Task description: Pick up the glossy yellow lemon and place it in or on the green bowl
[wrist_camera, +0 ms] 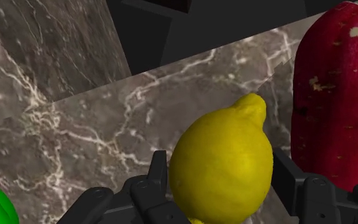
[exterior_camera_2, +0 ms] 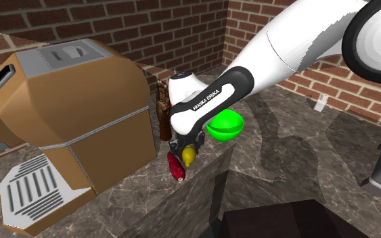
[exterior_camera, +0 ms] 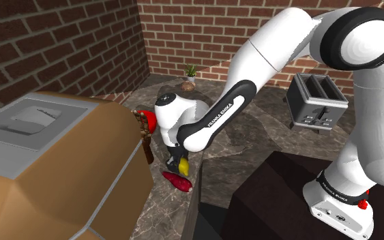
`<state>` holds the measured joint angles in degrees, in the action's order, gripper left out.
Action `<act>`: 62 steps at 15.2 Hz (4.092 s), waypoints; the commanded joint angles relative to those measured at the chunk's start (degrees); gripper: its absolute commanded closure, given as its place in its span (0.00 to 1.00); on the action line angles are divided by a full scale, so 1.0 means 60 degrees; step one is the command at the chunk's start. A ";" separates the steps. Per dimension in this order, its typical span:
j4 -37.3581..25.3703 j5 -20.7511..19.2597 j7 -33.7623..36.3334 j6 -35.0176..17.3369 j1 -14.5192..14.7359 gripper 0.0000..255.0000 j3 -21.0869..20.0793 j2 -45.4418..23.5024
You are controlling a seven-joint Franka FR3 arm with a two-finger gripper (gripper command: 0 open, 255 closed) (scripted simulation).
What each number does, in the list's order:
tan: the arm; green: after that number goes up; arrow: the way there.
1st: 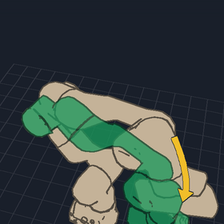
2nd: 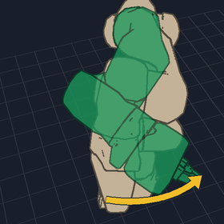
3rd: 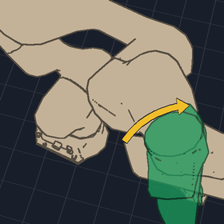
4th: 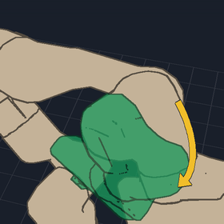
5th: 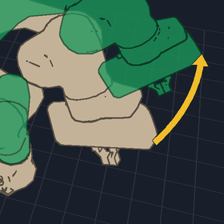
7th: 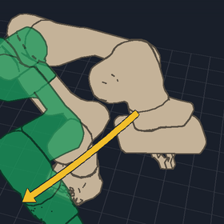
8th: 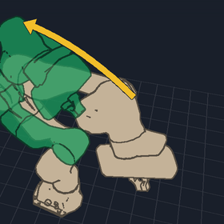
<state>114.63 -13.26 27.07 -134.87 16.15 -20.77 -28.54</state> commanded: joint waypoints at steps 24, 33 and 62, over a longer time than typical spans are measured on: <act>-0.0548 0.1075 -0.0669 0.2473 -0.0419 1.00 -0.0561 0.2072; -0.0982 0.1318 -0.1038 0.3332 -0.0616 1.00 -0.0555 0.2549; -0.1680 0.0714 -0.3779 0.2319 -0.2326 1.00 0.0790 0.0874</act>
<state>104.38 -8.83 4.33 -120.40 2.17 -16.10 -22.93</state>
